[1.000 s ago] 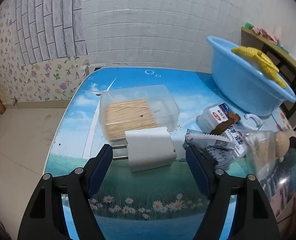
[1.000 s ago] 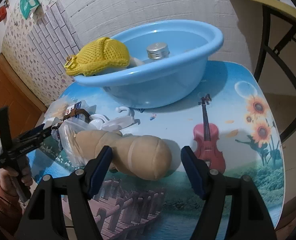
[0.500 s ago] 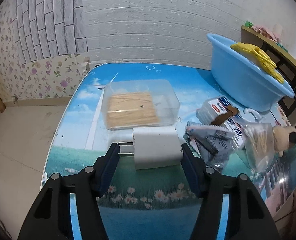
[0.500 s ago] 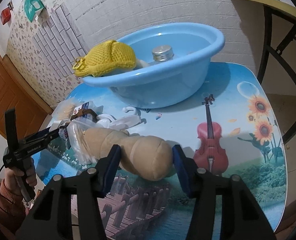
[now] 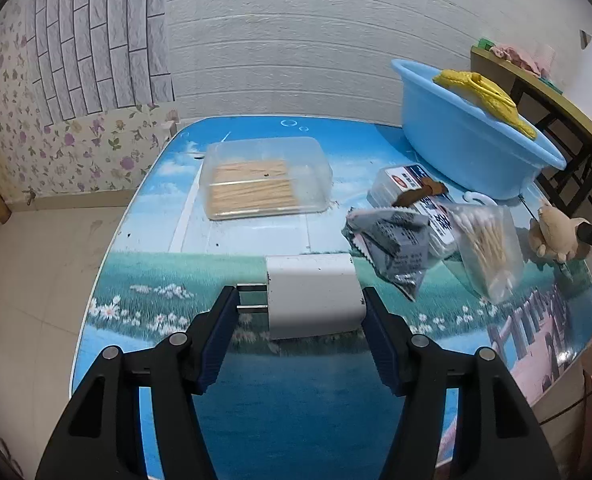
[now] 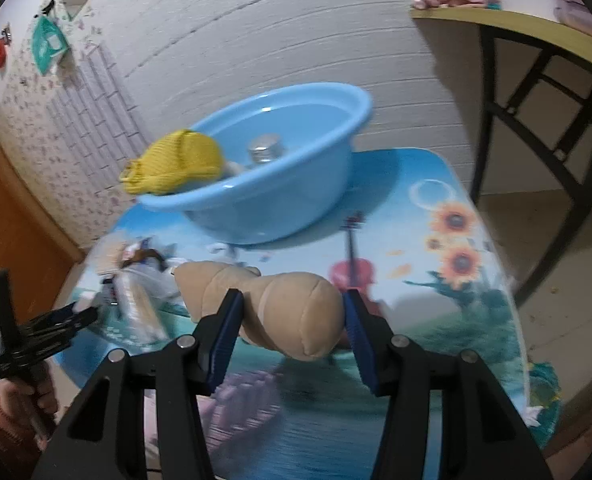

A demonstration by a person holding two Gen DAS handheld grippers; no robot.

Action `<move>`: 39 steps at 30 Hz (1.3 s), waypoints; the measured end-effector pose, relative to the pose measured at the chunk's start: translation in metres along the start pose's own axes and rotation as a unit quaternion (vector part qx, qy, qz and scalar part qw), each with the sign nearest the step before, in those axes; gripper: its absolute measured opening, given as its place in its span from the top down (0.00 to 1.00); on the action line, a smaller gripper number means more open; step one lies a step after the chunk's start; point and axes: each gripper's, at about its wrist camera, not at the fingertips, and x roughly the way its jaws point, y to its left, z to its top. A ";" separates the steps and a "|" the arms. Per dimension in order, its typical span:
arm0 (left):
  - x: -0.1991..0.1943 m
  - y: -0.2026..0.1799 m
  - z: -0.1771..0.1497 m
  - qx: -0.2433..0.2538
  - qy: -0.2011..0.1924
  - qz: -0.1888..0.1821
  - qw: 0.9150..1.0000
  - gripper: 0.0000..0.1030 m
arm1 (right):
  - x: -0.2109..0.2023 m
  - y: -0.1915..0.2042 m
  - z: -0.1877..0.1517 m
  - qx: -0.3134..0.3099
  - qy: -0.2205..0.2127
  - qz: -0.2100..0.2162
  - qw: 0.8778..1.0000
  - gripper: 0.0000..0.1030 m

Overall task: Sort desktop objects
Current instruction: 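Hold the white charger in the left gripper while the right gripper grasps the plush dog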

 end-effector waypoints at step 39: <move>-0.009 -0.010 -0.017 0.022 0.004 -0.017 1.000 0.41 | 0.005 0.029 -0.020 -0.110 0.049 0.013 0.993 0.41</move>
